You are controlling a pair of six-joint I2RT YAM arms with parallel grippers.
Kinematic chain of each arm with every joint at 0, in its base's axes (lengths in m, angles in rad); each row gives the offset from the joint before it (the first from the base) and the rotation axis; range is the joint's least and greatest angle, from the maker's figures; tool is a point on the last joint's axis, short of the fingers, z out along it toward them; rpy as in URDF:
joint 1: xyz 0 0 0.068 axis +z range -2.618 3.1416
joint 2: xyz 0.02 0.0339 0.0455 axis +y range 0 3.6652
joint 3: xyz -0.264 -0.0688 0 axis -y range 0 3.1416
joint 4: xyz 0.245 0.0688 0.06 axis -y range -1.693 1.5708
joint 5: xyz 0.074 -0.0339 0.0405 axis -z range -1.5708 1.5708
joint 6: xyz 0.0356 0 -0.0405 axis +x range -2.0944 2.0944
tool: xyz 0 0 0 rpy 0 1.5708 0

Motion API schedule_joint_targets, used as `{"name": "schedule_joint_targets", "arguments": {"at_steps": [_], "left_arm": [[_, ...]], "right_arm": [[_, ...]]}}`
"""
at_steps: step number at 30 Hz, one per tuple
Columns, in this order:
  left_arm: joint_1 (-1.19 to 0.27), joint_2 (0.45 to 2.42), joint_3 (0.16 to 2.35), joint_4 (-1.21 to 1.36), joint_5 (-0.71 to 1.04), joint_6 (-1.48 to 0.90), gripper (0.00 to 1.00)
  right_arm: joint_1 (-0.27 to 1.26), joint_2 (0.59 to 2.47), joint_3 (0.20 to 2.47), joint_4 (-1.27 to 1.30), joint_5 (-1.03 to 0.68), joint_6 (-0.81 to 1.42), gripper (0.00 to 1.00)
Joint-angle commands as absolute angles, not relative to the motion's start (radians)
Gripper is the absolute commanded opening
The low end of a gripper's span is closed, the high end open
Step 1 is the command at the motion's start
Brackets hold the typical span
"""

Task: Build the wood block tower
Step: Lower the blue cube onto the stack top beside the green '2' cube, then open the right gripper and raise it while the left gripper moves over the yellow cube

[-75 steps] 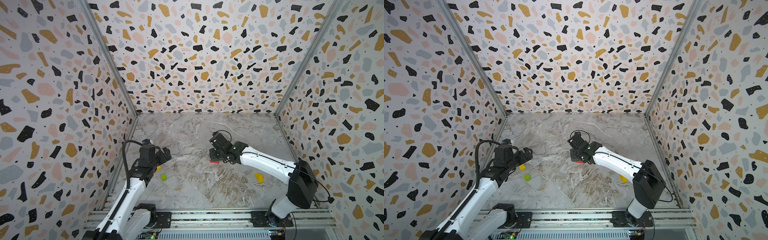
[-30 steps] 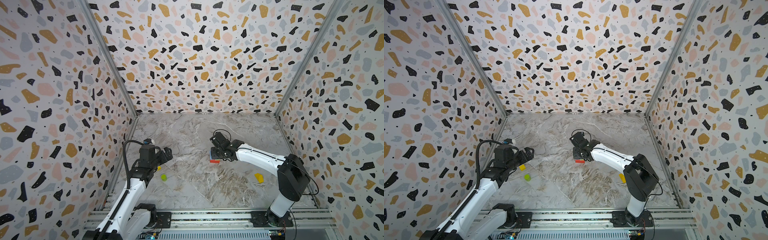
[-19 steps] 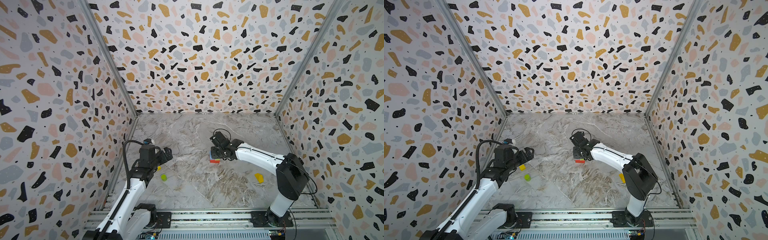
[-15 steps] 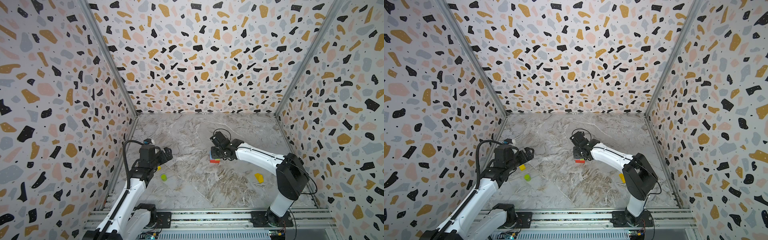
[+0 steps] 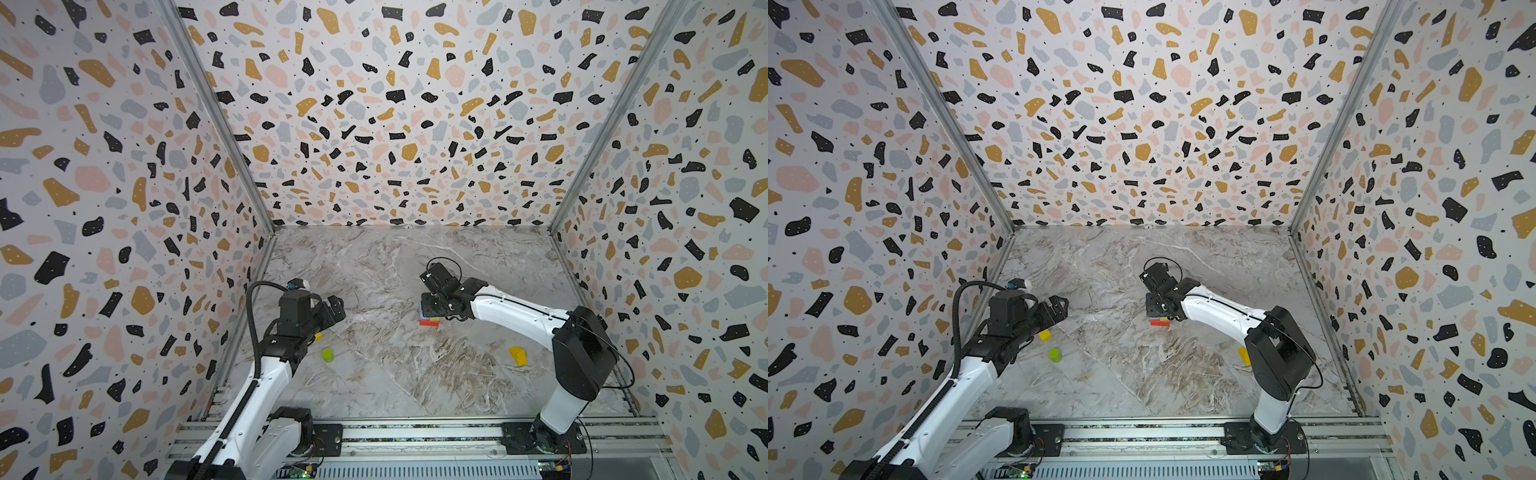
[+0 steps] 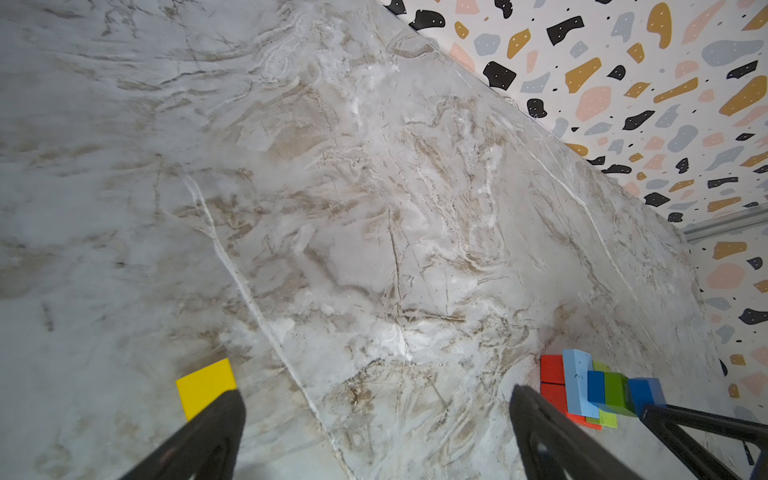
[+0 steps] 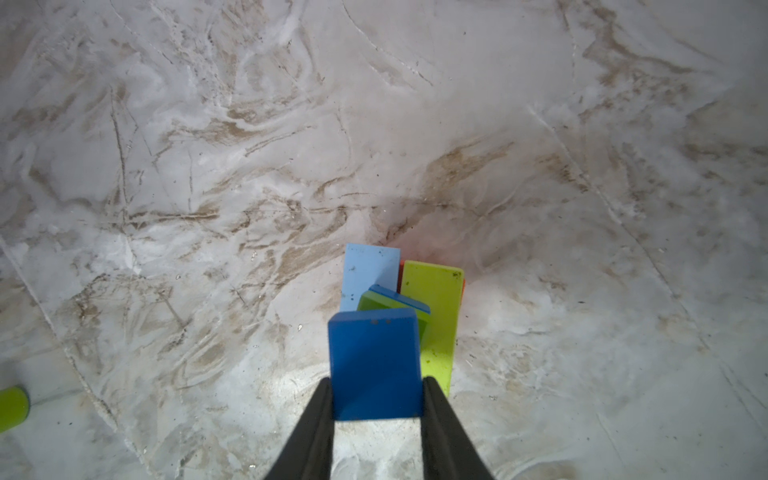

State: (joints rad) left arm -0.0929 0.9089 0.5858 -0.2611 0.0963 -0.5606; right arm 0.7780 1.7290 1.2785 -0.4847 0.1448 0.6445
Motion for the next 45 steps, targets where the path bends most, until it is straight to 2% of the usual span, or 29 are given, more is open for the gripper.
{"name": "schedule_joint_targets", "arguments": {"at_steps": [1,16,24,28,33,40,45], "left_arm": [[-0.097,0.904,0.577,-0.225,0.098,-0.553,1.0],[-0.097,0.904,0.579,-0.234,0.078,-0.551,1.0],[-0.097,0.908,0.587,-0.243,0.063,-0.544,1.0],[-0.097,0.914,0.602,-0.25,0.086,-0.521,1.0],[-0.097,0.943,0.612,-0.276,0.028,-0.521,1.0],[-0.097,1.089,0.673,-0.356,-0.086,-0.537,1.0],[-0.087,1.113,0.705,-0.391,-0.15,-0.555,0.95]], "right_arm": [[0.775,1.723,1.307,-0.489,0.143,0.629,0.36],[0.773,1.693,1.304,-0.494,0.156,0.623,0.42],[0.772,1.678,1.319,-0.504,0.163,0.606,0.49],[0.757,1.623,1.296,-0.484,0.152,0.579,0.51],[0.733,1.503,1.228,-0.429,0.145,0.5,0.59],[0.576,1.304,1.029,-0.282,-0.046,0.462,0.68],[0.494,1.225,0.922,-0.212,-0.135,0.451,0.7]]}}
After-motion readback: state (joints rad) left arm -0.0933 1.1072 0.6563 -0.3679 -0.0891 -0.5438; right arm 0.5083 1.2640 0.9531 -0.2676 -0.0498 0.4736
